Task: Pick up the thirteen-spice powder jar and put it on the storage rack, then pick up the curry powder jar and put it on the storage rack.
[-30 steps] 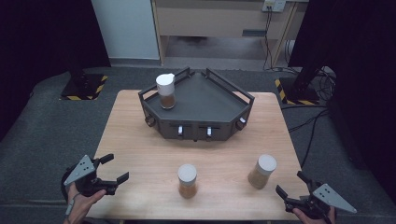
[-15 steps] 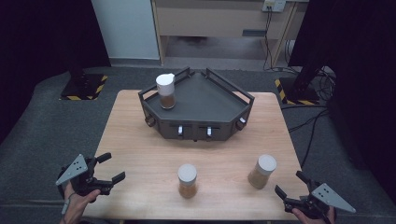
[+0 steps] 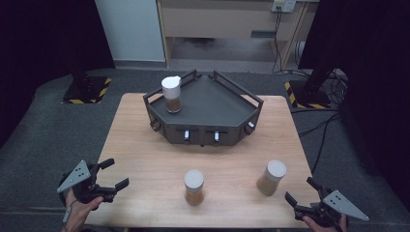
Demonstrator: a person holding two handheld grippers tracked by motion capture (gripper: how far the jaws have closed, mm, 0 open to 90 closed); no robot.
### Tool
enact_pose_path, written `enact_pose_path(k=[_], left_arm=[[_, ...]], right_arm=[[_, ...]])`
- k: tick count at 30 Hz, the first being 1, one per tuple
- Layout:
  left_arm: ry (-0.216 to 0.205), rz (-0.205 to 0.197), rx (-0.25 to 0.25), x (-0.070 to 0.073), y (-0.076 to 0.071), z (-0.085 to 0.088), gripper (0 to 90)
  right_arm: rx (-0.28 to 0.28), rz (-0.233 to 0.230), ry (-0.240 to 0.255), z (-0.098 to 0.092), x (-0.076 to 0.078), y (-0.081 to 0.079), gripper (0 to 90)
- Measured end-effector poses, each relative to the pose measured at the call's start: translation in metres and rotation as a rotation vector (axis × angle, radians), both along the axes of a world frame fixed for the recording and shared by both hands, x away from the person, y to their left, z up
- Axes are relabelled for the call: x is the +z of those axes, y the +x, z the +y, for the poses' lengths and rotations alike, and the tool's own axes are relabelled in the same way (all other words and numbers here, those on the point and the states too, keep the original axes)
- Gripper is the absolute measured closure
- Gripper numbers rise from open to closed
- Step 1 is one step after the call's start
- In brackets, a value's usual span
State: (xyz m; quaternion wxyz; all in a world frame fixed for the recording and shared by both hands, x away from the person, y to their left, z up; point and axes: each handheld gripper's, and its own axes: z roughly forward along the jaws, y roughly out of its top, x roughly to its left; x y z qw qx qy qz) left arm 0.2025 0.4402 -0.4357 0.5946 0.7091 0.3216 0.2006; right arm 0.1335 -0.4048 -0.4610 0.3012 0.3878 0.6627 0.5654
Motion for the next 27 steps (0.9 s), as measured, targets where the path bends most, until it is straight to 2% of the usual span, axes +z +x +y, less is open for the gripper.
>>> enact_pose_path(k=[27], left_arm=[[0.004,-0.01,0.015,-0.0001,-0.0028,-0.0008,1.0]], right_arm=[[0.008,0.002,0.013,-0.0007,0.0028,-0.0007,1.3]])
